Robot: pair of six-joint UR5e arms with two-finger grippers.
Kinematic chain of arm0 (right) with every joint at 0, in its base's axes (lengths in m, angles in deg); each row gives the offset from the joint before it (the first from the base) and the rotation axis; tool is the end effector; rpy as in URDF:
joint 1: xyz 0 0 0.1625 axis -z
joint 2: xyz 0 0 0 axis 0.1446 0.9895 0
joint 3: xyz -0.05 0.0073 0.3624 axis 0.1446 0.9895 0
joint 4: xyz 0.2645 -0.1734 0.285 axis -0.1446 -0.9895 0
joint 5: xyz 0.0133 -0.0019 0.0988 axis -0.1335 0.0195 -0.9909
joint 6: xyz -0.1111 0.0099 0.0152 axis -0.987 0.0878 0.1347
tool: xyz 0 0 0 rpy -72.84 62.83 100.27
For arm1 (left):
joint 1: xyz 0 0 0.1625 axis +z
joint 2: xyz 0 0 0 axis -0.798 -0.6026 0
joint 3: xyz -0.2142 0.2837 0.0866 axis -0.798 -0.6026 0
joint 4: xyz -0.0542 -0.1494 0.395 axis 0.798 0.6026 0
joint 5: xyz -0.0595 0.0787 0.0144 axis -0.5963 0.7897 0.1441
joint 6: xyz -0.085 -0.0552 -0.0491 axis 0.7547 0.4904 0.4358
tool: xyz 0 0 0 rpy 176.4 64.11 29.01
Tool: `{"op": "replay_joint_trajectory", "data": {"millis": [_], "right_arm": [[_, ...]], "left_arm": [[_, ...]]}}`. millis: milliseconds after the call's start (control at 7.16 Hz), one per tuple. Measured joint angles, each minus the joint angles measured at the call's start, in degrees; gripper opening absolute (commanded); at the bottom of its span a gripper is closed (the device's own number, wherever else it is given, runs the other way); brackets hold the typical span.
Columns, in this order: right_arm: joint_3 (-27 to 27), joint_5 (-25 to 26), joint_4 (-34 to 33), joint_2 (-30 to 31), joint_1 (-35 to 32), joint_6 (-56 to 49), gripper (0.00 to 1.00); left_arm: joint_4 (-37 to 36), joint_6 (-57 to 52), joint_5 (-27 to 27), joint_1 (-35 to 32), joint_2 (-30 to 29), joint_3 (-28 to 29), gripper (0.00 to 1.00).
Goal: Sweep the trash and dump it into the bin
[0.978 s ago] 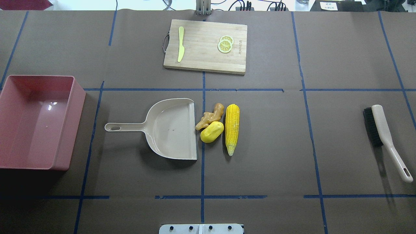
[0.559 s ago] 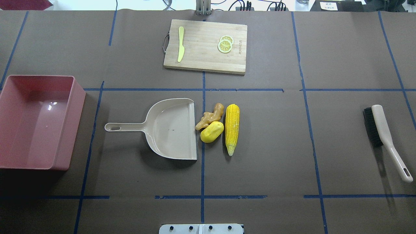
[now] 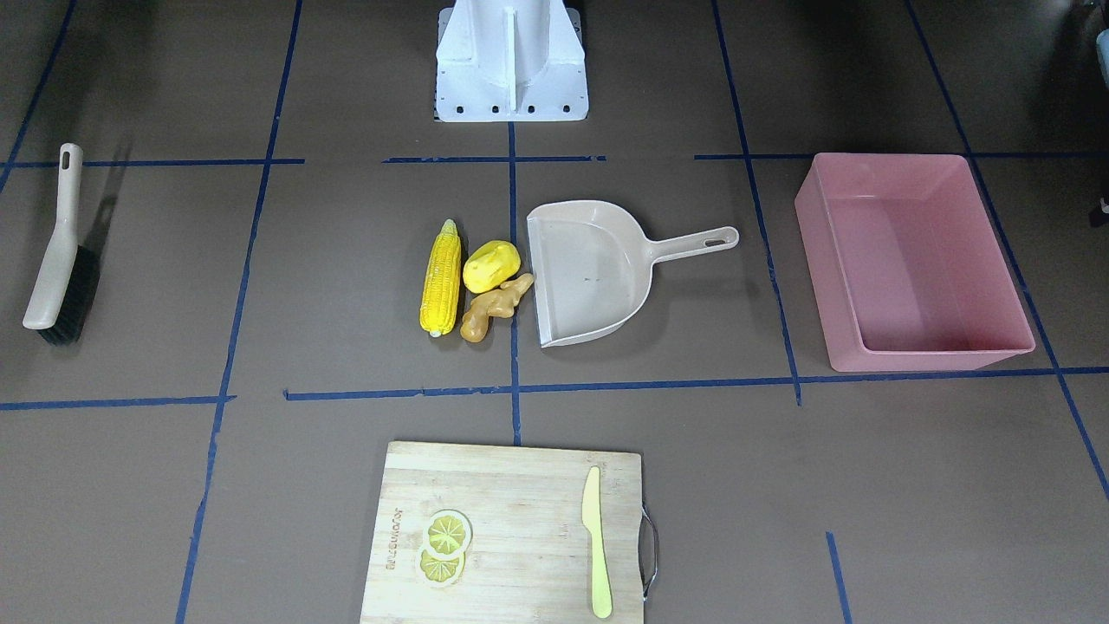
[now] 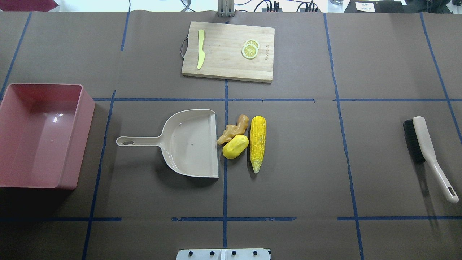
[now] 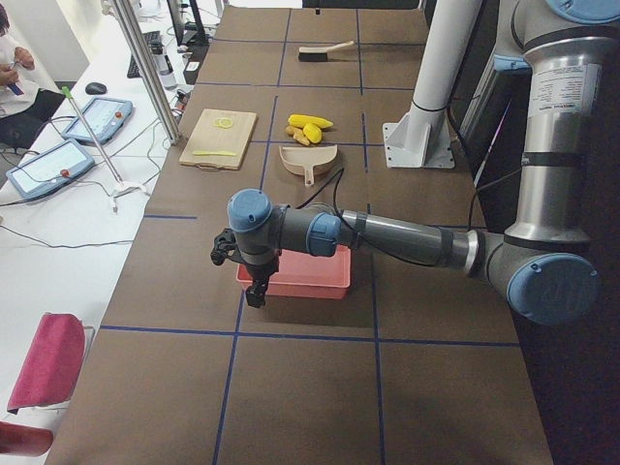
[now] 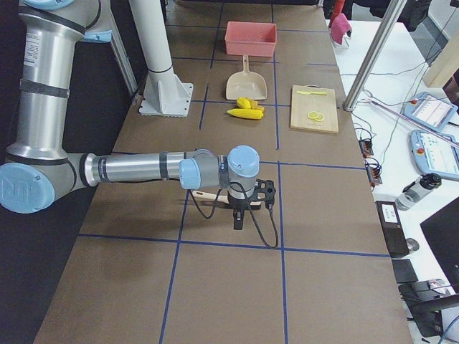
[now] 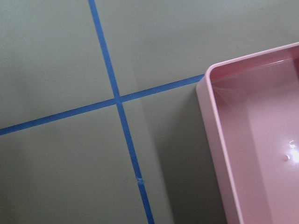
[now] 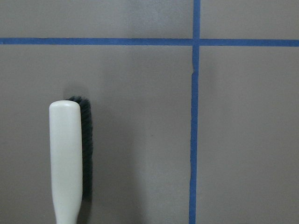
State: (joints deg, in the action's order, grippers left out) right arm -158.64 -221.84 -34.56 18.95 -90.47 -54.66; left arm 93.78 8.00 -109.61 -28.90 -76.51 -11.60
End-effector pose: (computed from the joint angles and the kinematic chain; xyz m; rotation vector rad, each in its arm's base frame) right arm -0.0072 -0.4455 0.5559 0.0014 -0.7943 -0.0207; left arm 0.0204 -0.5133 0.5146 0.1322 0.8051 0.2541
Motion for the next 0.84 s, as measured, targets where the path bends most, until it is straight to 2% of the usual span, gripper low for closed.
{"op": "replay_joint_trajectory", "data": {"millis": [279,838], "right_arm": [[-0.1,-1.8,1.5,0.0,0.6,0.1,1.0],[-0.2,-2.4,6.6,-0.1,1.8,2.4,1.0]], "left_arm": [[2.5,2.5,0.3,9.8,-3.6,-4.2,1.0],[2.4,3.0,0.9,26.0,-21.1,-6.8,1.0]]}}
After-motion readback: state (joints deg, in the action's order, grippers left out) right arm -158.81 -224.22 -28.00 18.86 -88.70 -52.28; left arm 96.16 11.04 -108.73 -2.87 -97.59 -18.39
